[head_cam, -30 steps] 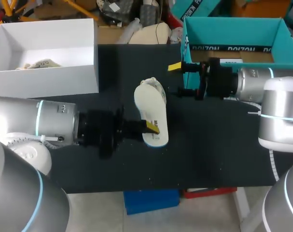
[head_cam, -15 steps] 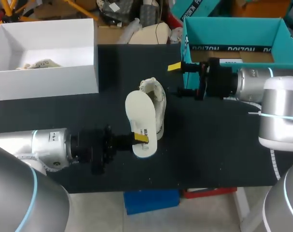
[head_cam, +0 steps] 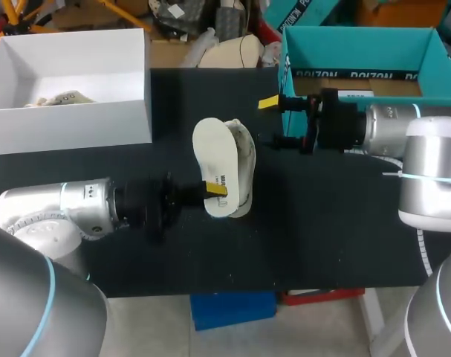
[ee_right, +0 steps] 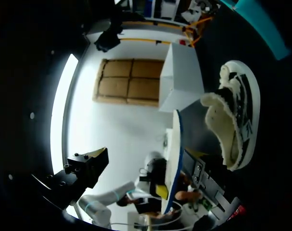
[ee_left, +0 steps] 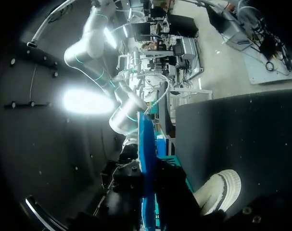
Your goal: Take the shoe out of the shoebox, open the shoe tongue, remove and reinsert the insole, then place the shoe into the shoebox
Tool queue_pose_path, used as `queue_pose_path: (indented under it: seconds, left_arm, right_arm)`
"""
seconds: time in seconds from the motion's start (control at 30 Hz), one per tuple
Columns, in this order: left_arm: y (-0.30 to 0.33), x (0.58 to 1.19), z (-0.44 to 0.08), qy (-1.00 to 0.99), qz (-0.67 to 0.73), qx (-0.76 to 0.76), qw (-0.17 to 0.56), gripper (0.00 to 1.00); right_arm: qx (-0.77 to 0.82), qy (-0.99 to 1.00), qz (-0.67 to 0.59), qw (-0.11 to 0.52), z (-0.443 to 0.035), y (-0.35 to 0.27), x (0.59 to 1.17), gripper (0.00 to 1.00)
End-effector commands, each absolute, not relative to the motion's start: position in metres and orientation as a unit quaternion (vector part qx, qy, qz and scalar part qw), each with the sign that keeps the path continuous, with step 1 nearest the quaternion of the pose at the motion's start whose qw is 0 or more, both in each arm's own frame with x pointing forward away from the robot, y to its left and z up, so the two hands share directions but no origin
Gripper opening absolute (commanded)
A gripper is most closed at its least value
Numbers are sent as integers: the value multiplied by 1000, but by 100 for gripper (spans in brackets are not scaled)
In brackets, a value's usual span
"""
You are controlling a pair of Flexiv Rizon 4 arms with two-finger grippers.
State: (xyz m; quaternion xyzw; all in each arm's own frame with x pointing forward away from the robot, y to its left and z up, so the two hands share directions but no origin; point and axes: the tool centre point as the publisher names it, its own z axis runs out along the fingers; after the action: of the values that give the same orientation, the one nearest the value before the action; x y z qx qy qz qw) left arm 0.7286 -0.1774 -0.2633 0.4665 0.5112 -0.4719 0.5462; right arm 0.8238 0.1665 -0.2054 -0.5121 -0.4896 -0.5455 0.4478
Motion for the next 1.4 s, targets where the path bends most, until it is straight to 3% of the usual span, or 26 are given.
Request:
queue_pose_path:
  seconds: [0.03, 1.4]
  left_arm:
    - [-187, 748, -264, 510, -469, 472, 545, 0]
    - [-177, 742, -248, 479, -428, 523, 560, 0]
  right_arm:
    - [-513, -489, -546, 447, -206, 168, 823, 100]
    - [-498, -534, -506, 458, -214, 177, 821, 100]
